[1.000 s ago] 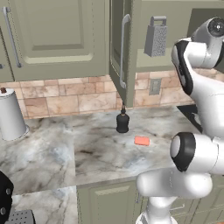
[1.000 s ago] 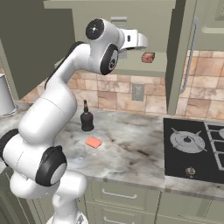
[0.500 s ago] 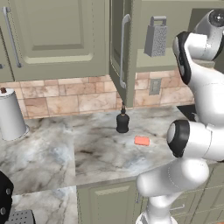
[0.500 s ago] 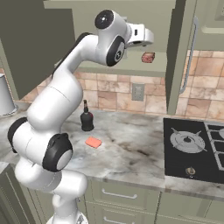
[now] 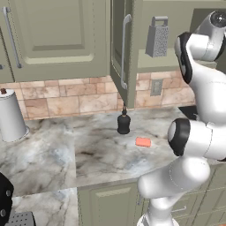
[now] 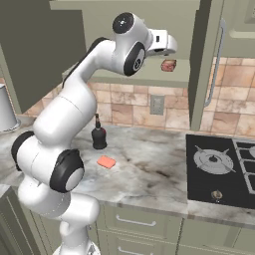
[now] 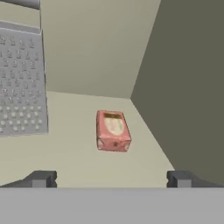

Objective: Pick the bar soap and bar soap from the cabinet and place them on the counter.

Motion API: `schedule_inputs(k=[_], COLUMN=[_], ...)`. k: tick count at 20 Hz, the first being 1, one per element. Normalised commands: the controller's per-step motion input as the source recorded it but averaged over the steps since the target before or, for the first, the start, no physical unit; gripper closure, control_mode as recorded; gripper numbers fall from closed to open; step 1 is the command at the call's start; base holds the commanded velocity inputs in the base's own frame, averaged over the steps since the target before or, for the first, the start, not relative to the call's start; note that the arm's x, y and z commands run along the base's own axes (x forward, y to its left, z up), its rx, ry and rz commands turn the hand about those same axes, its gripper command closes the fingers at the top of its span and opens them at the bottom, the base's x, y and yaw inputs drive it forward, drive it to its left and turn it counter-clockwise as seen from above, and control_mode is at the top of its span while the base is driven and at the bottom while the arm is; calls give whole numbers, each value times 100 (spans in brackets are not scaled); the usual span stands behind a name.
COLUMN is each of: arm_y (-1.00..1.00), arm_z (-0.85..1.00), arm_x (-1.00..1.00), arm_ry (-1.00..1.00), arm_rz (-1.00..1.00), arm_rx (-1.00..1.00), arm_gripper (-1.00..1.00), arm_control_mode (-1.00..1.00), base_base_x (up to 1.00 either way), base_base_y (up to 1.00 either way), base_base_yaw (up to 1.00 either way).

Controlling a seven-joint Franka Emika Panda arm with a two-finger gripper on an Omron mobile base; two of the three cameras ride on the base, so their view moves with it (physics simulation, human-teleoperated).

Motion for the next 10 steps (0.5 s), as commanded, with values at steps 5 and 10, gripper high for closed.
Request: schedule_inputs(k=[5,10], arm_y=[-11,-6], arm_z=[-20,-13], arm_x=[25,36], arm_ry=[2,3], arm_rz=[0,-2], arm_rx=[0,0], arm_gripper=[-100,-100], arm_control_mode=[-100,-100], base_base_x=[0,0], base_base_y=[0,0], base_base_yaw=[0,0])
